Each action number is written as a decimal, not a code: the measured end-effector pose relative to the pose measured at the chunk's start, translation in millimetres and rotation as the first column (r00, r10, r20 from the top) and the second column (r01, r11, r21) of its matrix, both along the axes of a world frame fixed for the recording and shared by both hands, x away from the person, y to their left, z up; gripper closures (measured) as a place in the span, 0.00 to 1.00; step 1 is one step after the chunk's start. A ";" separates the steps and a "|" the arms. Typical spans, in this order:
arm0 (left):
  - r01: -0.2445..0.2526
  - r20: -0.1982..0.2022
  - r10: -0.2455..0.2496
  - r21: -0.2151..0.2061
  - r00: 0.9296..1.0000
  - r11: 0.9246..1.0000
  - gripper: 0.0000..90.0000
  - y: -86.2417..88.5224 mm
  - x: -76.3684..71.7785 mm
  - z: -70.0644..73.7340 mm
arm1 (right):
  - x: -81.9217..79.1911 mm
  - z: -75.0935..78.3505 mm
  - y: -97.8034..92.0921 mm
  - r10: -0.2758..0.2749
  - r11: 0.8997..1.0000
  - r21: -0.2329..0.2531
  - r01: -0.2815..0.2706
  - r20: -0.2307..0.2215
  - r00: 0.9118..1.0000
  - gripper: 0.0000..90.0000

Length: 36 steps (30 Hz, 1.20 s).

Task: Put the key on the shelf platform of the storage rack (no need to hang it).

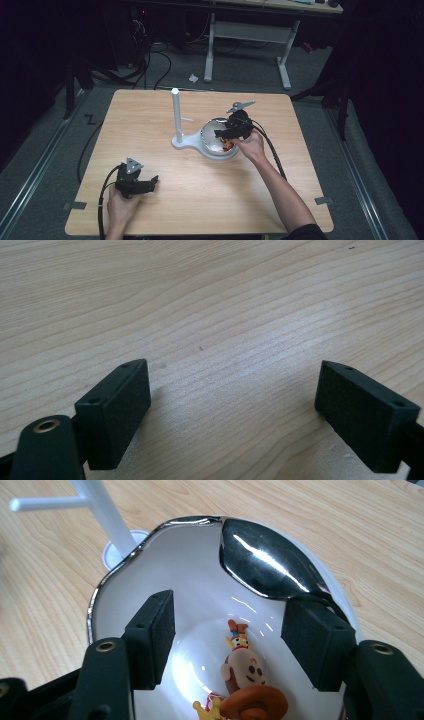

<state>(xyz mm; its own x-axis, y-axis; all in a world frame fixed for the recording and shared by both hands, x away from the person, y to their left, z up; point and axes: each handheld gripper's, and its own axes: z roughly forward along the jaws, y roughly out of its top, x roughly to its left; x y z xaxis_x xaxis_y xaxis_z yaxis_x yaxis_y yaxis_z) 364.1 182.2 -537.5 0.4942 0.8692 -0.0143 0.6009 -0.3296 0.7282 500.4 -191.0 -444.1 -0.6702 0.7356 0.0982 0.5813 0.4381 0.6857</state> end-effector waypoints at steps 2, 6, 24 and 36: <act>0.000 0.000 0.000 0.000 1.000 1.000 0.17 0.0 0.0 0.0 | -3.2 2.9 -1.8 -0.001 1.000 0.008 0.001 0.002 1.000 0.42; 0.000 0.000 0.000 0.000 1.000 1.000 0.17 0.0 0.0 0.0 | -9.7 8.5 -7.7 0.003 1.000 0.028 -0.004 0.024 1.000 0.42; 0.002 -0.001 -0.002 0.000 1.000 1.000 0.17 0.3 0.1 0.1 | -28.2 27.7 -29.9 -0.036 0.998 0.064 0.029 0.103 0.994 0.43; 0.002 -0.001 -0.002 0.000 1.000 1.000 0.17 0.2 0.1 0.1 | -44.0 37.6 -53.4 -0.085 0.992 0.101 0.073 0.128 0.988 0.45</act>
